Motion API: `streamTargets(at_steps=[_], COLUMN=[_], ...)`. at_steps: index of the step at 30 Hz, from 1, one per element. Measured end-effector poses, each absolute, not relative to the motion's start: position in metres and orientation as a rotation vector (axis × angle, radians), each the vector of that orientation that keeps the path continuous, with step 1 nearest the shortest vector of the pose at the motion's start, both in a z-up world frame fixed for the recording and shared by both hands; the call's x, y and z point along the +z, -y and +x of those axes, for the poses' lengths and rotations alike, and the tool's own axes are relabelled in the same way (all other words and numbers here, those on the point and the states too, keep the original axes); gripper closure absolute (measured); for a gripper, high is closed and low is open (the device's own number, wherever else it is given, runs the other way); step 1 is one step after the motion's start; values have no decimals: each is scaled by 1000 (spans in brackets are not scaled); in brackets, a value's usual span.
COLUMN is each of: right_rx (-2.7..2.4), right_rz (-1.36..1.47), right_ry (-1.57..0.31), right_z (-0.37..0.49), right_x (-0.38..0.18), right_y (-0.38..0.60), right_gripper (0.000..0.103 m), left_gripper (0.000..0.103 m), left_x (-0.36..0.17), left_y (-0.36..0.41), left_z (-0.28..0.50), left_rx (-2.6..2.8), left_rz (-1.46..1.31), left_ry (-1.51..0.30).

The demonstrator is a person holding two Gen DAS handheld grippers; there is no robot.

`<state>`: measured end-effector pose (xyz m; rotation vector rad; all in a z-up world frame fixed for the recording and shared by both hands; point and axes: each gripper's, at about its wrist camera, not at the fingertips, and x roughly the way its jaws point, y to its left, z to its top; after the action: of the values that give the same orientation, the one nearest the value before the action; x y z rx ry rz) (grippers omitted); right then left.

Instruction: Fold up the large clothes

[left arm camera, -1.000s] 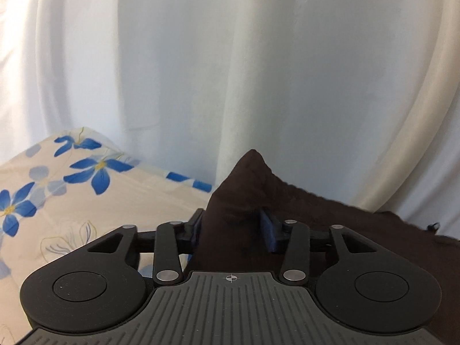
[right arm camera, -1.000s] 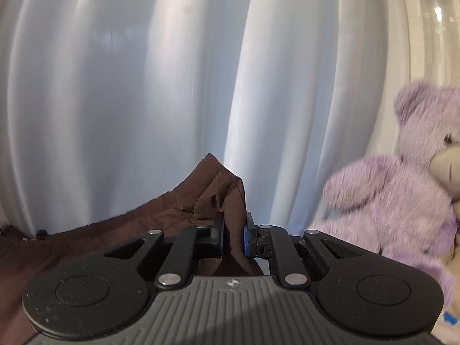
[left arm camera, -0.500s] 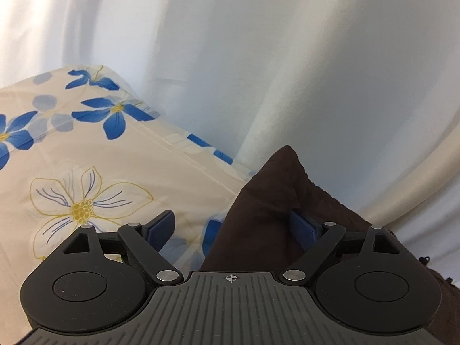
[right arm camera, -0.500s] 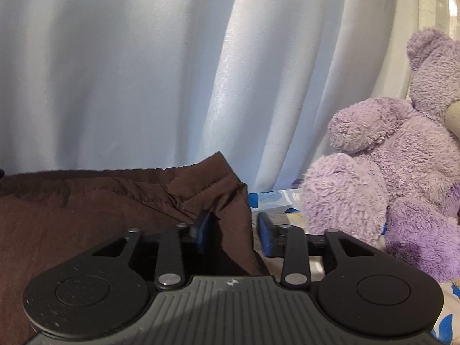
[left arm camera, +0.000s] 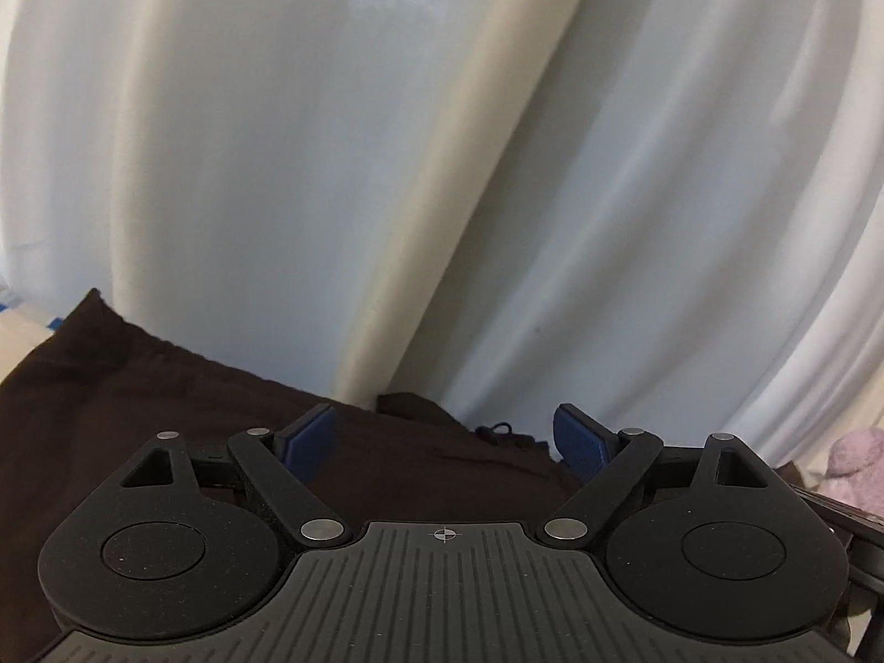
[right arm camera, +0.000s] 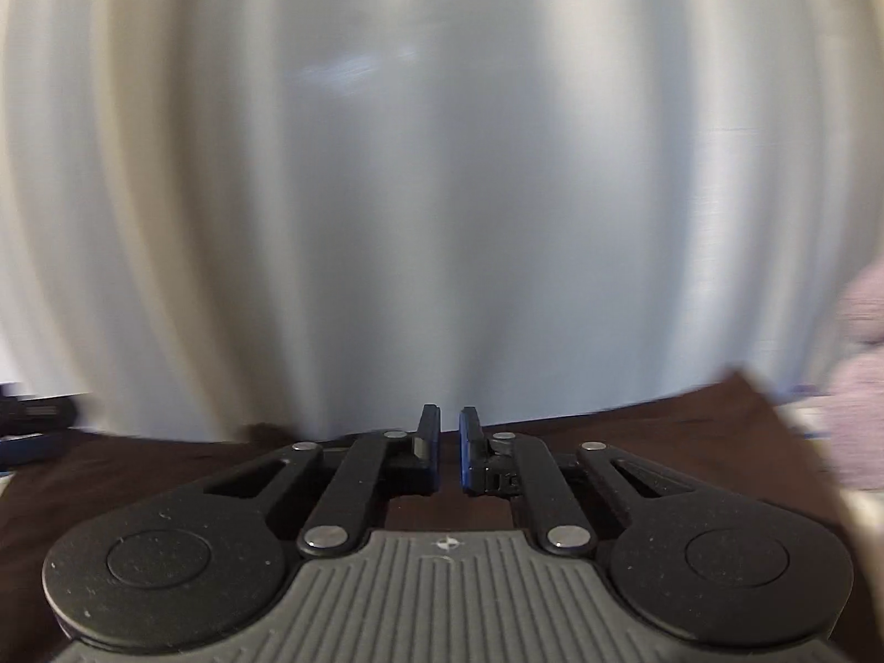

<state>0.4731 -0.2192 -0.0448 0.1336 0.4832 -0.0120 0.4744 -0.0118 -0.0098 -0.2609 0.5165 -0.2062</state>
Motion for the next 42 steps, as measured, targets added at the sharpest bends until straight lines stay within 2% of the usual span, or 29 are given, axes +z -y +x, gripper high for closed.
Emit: streamTargets(at_steps=[3, 7, 13, 15, 23, 26, 28, 29, 31, 33, 38, 42], right_rx=[53, 14, 30, 65, -10, -50, -91, -97, -63, -25, 12, -52], right_rz=[176, 168, 185, 244, 375, 359, 338, 359, 494, 629, 731, 667], right_ry=[-536, -563, -567, -567, -610, -610, -607, -600, -580, -561, -539, -548], right_z=[500, 504, 514, 517, 535, 534, 532, 529, 523, 520, 519, 508], right_x=[-64, -124, -129, -127, -127, -124, -122, -123, -134, -147, -159, -144], right_y=[184, 185, 187, 197, 300, 339, 361, 374, 400, 415, 427, 424], right_gripper=[101, 103, 103, 103, 103, 103, 103, 103, 103, 103, 103, 103], left_gripper=[14, 13, 13, 18, 18, 18, 17, 13, 8, 8, 6, 6], left_x=[-33, -72, -69, -69, -58, -61, -65, -66, -69, -72, -73, -65], left_y=[31, 38, 30, 14, -63, -91, -95, -93, -91, -95, -114, -111], left_z=[490, 495, 506, 509, 536, 543, 544, 544, 550, 546, 533, 532], left_rx=[-115, -116, -142, -149, -14, 25, 10, 8, -4, -18, -57, -46], left_rz=[-214, -196, -243, -243, -156, -228, -266, -249, -229, -261, -372, -353], left_ry=[-564, -549, -569, -568, -547, -552, -555, -558, -558, -550, -531, -578])
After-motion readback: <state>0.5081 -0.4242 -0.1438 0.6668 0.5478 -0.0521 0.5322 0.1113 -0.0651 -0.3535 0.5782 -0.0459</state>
